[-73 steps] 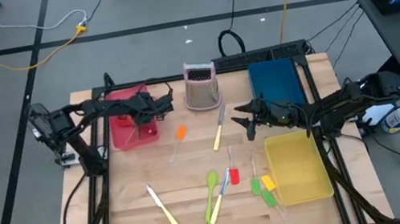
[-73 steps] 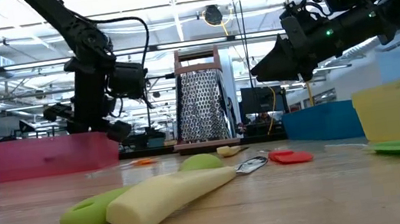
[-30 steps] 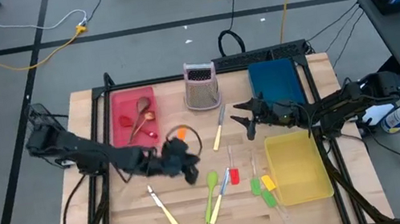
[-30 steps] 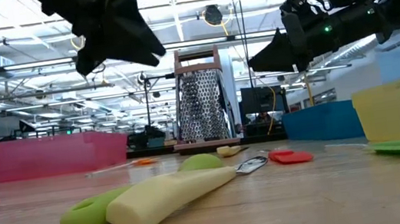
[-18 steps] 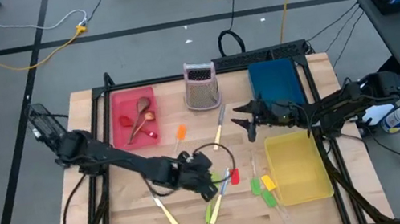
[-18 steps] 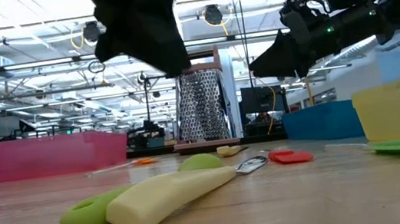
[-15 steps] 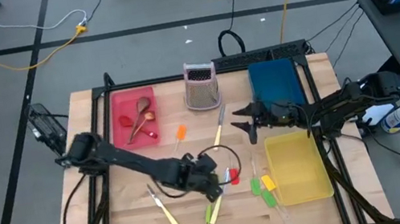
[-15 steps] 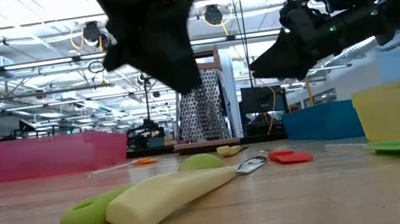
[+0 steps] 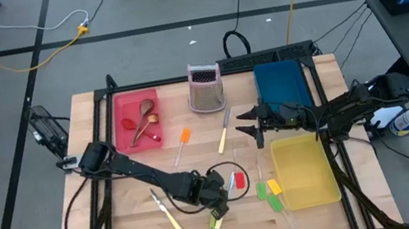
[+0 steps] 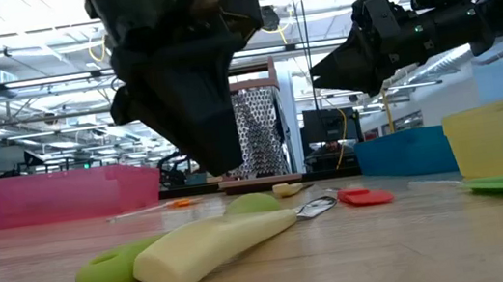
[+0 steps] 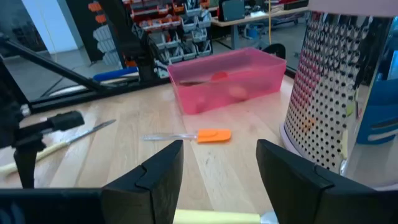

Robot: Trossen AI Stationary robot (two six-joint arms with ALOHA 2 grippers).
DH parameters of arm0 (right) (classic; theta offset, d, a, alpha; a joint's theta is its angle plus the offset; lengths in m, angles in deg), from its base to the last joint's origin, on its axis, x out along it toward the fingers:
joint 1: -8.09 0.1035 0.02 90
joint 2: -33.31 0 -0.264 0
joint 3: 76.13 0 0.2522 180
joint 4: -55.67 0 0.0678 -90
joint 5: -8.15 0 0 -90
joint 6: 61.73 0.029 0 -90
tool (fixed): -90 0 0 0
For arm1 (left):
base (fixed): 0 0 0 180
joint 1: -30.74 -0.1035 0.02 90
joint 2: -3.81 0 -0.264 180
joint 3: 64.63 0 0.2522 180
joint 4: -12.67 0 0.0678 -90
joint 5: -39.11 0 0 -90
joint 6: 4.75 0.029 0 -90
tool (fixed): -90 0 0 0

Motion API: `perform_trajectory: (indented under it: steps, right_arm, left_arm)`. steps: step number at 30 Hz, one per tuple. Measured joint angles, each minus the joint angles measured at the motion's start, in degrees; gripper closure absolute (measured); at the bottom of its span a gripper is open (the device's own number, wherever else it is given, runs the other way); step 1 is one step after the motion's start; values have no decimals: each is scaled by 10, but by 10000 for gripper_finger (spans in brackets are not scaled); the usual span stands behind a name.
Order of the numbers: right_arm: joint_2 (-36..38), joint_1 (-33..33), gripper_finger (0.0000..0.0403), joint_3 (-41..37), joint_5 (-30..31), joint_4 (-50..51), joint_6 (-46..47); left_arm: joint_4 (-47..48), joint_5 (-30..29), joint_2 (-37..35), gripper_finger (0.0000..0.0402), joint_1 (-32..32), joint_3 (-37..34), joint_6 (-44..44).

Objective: Pick & Place Kitchen Items
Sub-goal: Put the green baby spoon into the pink bin

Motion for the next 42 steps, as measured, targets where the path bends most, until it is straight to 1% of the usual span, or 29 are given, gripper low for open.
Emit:
perform_trajectory:
  steps: [5, 10, 16, 25, 30, 38, 42]
  right_arm:
    - [0, 0, 206, 0, 0, 5, 32]
    - [0, 14, 206, 0, 0, 50, 72]
    - [0, 42, 206, 0, 0, 86, 52]
    - [0, 98, 206, 0, 0, 91, 24]
    - [0, 135, 206, -1, 0, 100, 27]
    - [0, 188, 206, -1, 1, 102, 63]
    - [0, 210, 206, -1, 1, 102, 65]
  left_arm:
    - [1, 7, 8, 312, 10, 0, 10]
    - [10, 3, 6, 312, 4, 0, 7]
    - [1, -18, 6, 312, -3, 0, -46]
    - [-24, -30, 11, 312, 8, 0, -99]
    - [-24, -37, 26, 312, 19, 0, -106]
    - [-1, -39, 57, 312, 24, 1, -140]
    - [4, -41, 58, 312, 25, 2, -117]
